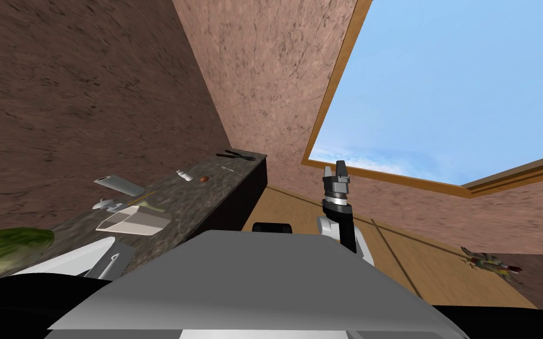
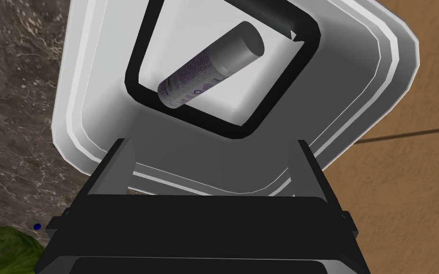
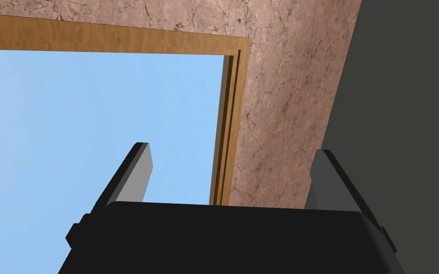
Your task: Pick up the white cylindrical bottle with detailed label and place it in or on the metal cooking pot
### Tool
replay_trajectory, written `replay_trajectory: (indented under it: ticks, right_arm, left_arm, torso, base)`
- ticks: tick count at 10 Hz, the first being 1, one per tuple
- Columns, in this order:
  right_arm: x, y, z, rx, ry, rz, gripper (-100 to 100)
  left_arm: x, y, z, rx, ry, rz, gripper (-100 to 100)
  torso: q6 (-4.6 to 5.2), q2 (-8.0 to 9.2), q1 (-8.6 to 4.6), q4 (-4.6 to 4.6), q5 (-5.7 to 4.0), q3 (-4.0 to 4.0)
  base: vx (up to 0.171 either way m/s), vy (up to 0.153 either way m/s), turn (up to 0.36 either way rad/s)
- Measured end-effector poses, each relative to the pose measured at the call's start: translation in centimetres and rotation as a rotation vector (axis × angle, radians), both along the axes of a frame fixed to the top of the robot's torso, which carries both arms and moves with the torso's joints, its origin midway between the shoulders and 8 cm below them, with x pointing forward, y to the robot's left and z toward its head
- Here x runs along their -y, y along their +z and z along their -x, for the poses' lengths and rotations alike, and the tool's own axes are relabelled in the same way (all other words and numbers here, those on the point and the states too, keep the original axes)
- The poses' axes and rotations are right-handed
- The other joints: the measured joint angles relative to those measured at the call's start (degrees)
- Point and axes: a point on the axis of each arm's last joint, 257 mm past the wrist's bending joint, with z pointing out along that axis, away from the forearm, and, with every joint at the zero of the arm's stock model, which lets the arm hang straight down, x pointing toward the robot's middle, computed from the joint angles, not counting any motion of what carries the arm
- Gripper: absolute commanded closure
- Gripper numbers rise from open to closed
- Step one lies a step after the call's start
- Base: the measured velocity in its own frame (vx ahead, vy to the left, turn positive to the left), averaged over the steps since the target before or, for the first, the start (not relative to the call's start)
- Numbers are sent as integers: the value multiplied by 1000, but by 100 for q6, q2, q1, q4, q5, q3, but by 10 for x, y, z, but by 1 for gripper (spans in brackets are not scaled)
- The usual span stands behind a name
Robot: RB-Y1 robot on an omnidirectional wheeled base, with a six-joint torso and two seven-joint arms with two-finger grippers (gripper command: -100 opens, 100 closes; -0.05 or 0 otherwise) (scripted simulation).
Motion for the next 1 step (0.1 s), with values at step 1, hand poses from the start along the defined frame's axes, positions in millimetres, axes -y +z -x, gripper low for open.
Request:
replay_trajectory:
  ticks: [1]
  right_arm:
    - [0, 0, 0, 0, 0, 0, 0]
  left_arm:
    - [0, 0, 0, 0, 0, 0, 0]
  torso:
    - [0, 0, 0, 0, 0, 0]
  base:
    - [0, 0, 0]
